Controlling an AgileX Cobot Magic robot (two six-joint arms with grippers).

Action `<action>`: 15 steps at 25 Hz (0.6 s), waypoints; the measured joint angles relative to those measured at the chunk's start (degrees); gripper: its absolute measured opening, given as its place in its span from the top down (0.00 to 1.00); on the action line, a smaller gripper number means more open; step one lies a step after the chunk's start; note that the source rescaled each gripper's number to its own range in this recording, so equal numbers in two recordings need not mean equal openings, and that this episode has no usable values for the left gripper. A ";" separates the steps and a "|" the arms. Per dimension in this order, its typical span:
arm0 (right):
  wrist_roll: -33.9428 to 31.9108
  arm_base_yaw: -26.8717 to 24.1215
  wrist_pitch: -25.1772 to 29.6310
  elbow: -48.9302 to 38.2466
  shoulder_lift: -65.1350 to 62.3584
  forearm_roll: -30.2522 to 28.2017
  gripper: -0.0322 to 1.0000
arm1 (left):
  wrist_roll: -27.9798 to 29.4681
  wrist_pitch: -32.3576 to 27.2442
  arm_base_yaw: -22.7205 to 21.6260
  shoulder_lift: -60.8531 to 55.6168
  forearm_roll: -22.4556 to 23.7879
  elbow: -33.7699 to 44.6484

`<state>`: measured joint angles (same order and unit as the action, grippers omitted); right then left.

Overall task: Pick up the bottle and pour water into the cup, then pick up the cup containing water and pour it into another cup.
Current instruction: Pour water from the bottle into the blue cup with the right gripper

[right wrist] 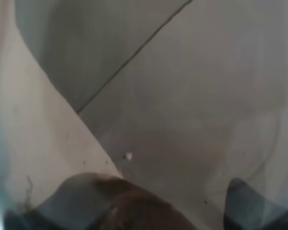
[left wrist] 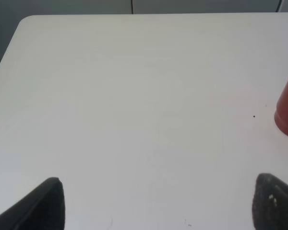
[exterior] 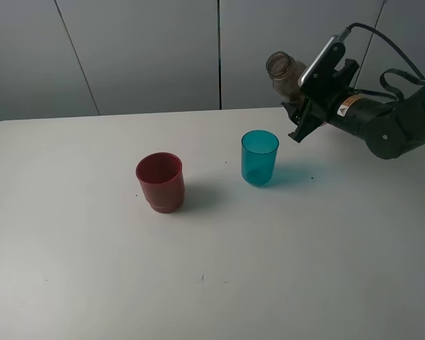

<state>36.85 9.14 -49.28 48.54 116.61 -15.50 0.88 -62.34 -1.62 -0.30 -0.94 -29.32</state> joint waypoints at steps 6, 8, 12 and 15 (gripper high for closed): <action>6.07 0.00 -1.38 -0.03 0.00 1.97 0.97 | 0.00 0.00 0.00 0.00 0.00 0.00; 7.76 0.00 -1.38 -0.03 0.00 2.85 0.97 | 0.00 0.00 0.00 0.00 0.00 0.00; 9.87 -0.24 -1.38 -0.03 0.00 2.97 0.97 | 0.00 0.00 0.00 0.00 0.00 0.00; 10.33 -1.36 -1.38 -0.03 0.00 2.85 0.97 | 0.00 0.00 0.00 0.00 0.00 0.00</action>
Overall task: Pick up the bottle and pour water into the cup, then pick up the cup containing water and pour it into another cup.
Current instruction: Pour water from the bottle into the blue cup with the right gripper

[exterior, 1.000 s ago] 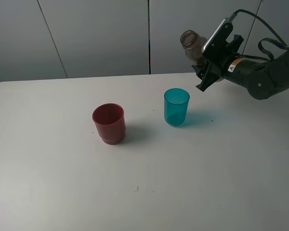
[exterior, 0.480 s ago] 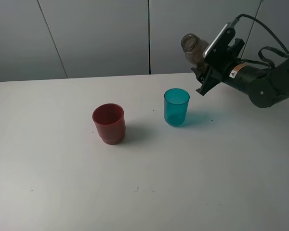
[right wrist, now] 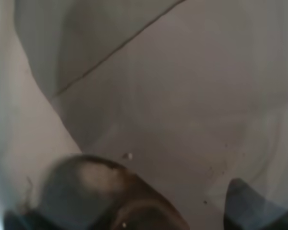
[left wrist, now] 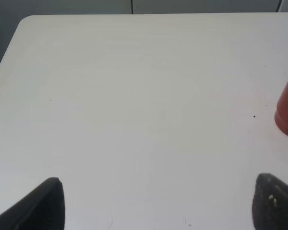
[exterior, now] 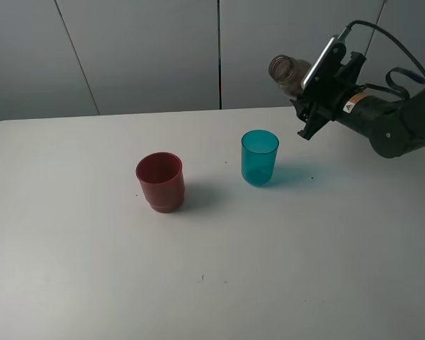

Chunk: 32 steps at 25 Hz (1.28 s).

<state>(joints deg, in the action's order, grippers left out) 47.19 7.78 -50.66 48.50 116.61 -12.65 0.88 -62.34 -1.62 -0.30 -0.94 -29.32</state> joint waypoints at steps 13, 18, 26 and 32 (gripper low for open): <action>5.06 -0.79 2.60 -0.10 0.00 -1.66 0.97 | 0.00 0.00 0.00 0.00 0.00 0.00; 8.59 -0.95 2.60 -0.10 0.00 -1.66 0.97 | 0.00 0.00 0.00 0.00 0.00 0.00; 10.50 -2.10 2.75 -0.10 0.00 -1.33 0.97 | -0.11 0.00 0.00 0.00 0.00 0.00; 12.23 -2.10 2.75 -0.10 0.00 -2.36 0.97 | -0.11 0.00 0.00 0.00 0.00 0.00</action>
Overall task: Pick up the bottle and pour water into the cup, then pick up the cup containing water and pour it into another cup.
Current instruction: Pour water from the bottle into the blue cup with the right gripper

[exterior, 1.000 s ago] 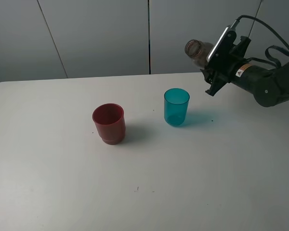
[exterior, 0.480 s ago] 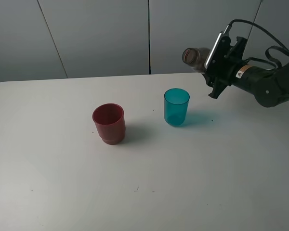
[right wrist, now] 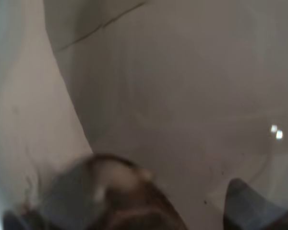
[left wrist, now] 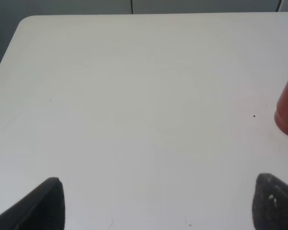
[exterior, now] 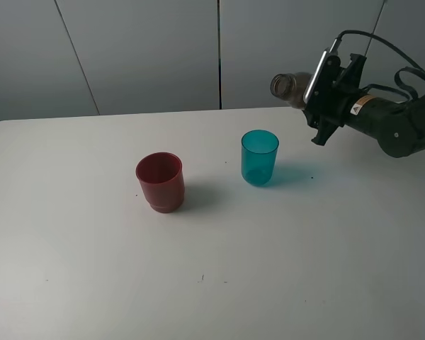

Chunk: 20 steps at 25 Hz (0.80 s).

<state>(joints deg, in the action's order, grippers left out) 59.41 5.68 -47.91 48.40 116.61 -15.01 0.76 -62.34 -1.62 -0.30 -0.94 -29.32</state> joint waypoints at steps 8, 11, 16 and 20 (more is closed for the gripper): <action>3.32 0.00 0.22 0.00 0.00 -1.83 0.97 | 0.00 0.00 0.00 0.00 0.00 0.00; 4.39 0.00 0.22 0.00 0.00 -2.22 0.97 | 0.00 0.00 0.00 0.00 0.00 0.00; 8.34 0.00 0.22 0.00 0.00 -2.30 0.97 | 0.00 0.00 0.00 0.00 0.00 0.00; 11.29 0.00 0.22 0.00 0.00 -2.30 0.97 | 0.11 0.00 0.00 0.00 0.00 0.00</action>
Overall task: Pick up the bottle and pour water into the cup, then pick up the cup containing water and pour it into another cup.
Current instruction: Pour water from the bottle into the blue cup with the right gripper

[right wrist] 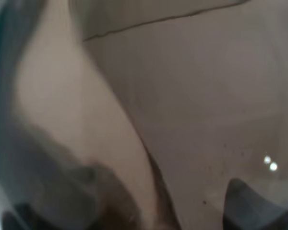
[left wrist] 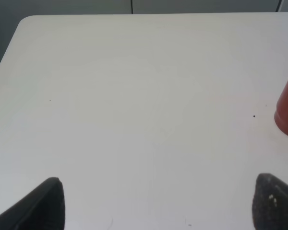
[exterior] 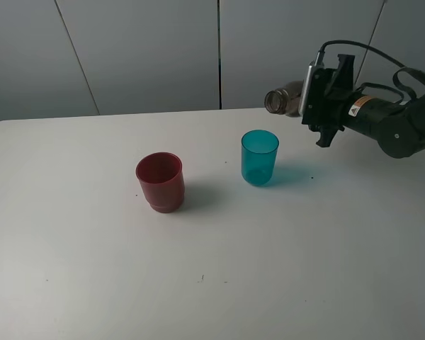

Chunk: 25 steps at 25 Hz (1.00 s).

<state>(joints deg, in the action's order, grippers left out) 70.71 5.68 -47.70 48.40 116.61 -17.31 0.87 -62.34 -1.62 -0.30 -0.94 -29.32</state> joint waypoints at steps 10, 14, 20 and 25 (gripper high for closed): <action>4.60 0.00 0.00 0.00 0.00 0.00 0.97 | 0.00 0.00 0.00 0.00 0.00 0.00; 4.89 0.00 0.00 0.00 0.00 -0.18 0.97 | 0.00 0.00 0.00 0.00 0.00 0.00; 4.95 0.00 0.00 0.00 0.00 -1.60 0.97 | 0.00 0.00 0.00 0.00 0.00 0.00; 4.95 0.25 0.00 0.00 0.00 -2.28 0.97 | 0.00 0.00 0.00 0.00 0.00 0.00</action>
<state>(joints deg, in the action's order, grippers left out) 75.66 5.92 -47.70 48.40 116.61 -19.60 0.87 -62.34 -1.62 -0.30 -0.94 -29.32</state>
